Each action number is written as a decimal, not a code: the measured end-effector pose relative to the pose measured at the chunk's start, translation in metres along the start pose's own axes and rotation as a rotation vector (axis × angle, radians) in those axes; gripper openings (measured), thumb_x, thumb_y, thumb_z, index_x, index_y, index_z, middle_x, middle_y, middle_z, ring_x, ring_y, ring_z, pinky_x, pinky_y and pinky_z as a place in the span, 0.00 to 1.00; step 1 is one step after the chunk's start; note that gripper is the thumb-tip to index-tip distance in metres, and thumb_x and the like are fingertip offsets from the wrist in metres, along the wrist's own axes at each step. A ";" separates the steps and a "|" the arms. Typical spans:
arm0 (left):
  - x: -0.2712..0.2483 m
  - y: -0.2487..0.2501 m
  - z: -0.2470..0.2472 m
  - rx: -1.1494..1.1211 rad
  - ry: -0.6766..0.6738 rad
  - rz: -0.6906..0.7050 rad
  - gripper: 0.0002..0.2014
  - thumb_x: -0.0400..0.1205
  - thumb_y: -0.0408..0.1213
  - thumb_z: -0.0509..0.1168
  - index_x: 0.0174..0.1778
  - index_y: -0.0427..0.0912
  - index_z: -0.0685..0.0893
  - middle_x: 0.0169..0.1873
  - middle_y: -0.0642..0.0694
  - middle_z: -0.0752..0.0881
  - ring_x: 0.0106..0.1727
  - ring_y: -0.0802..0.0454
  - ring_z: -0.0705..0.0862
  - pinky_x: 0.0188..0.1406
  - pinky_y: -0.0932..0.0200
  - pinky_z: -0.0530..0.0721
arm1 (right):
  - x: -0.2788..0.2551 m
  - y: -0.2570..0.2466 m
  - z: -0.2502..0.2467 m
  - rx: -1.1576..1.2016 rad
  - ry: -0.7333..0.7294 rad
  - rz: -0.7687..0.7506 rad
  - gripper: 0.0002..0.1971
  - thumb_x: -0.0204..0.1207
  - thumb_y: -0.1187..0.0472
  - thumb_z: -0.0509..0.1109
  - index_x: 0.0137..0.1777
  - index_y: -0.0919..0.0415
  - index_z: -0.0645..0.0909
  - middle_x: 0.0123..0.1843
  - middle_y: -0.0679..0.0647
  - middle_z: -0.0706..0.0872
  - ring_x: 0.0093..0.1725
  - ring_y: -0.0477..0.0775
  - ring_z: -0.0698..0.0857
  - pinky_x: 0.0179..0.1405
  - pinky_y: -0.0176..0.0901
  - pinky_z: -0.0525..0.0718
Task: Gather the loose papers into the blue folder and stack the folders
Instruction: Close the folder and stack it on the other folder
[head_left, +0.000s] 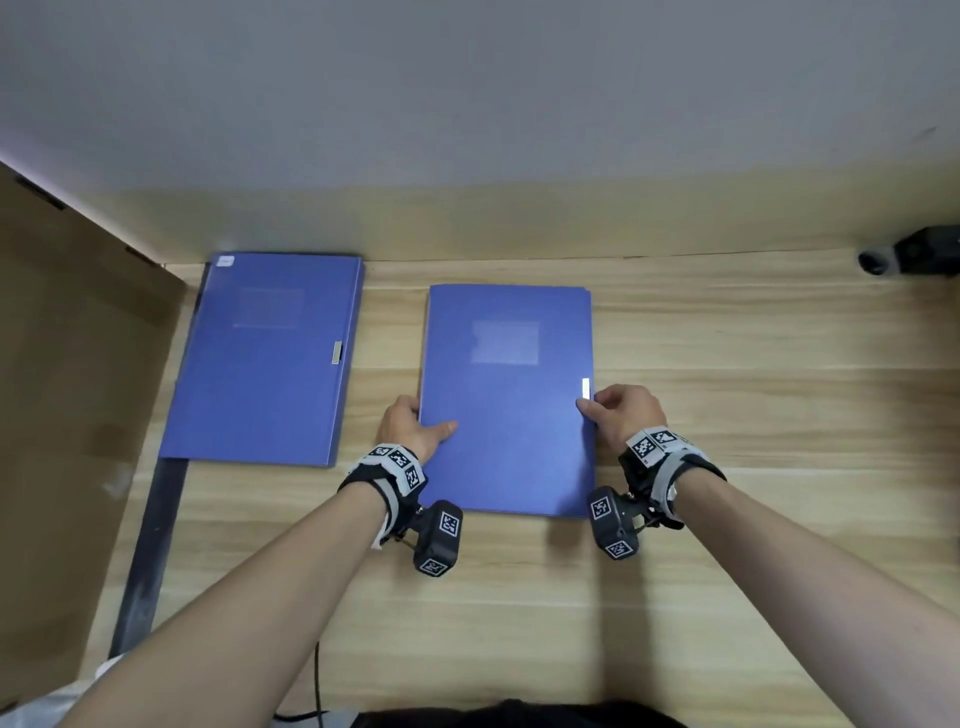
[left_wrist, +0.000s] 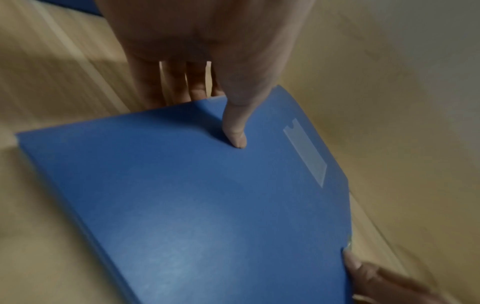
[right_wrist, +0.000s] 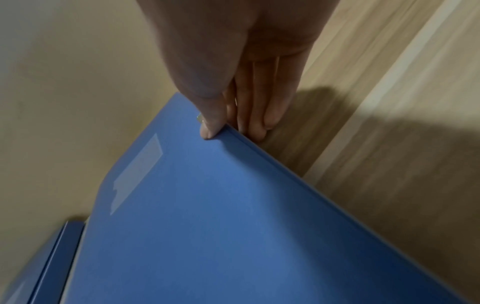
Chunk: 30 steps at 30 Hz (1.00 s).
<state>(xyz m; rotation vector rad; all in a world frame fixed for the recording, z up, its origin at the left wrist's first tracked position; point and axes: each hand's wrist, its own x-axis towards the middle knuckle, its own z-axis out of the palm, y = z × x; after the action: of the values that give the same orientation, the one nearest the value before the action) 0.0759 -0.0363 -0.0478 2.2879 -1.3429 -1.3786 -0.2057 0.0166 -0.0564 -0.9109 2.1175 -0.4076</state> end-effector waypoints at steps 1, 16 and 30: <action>0.000 0.000 0.000 -0.026 -0.004 -0.022 0.27 0.67 0.44 0.81 0.56 0.42 0.78 0.52 0.45 0.87 0.51 0.41 0.88 0.55 0.41 0.88 | 0.000 0.001 0.000 0.004 0.004 0.002 0.10 0.70 0.46 0.76 0.39 0.52 0.86 0.43 0.54 0.91 0.46 0.61 0.88 0.50 0.48 0.85; -0.039 -0.014 -0.080 -0.453 -0.017 -0.015 0.23 0.73 0.23 0.75 0.57 0.37 0.70 0.56 0.36 0.84 0.53 0.40 0.86 0.61 0.39 0.85 | -0.044 -0.044 0.017 0.186 -0.016 -0.067 0.11 0.68 0.46 0.73 0.33 0.50 0.90 0.32 0.48 0.91 0.38 0.54 0.89 0.46 0.49 0.87; -0.011 -0.074 -0.199 -0.511 0.050 0.037 0.18 0.76 0.21 0.72 0.49 0.39 0.70 0.50 0.35 0.85 0.47 0.42 0.85 0.43 0.50 0.86 | -0.075 -0.145 0.113 0.249 -0.076 -0.094 0.14 0.61 0.47 0.83 0.27 0.57 0.90 0.29 0.53 0.92 0.42 0.64 0.92 0.47 0.58 0.91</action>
<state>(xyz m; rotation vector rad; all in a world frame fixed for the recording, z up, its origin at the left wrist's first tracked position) 0.2729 -0.0434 0.0323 1.9306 -0.8797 -1.4367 -0.0180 -0.0279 -0.0094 -0.8676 1.9095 -0.6587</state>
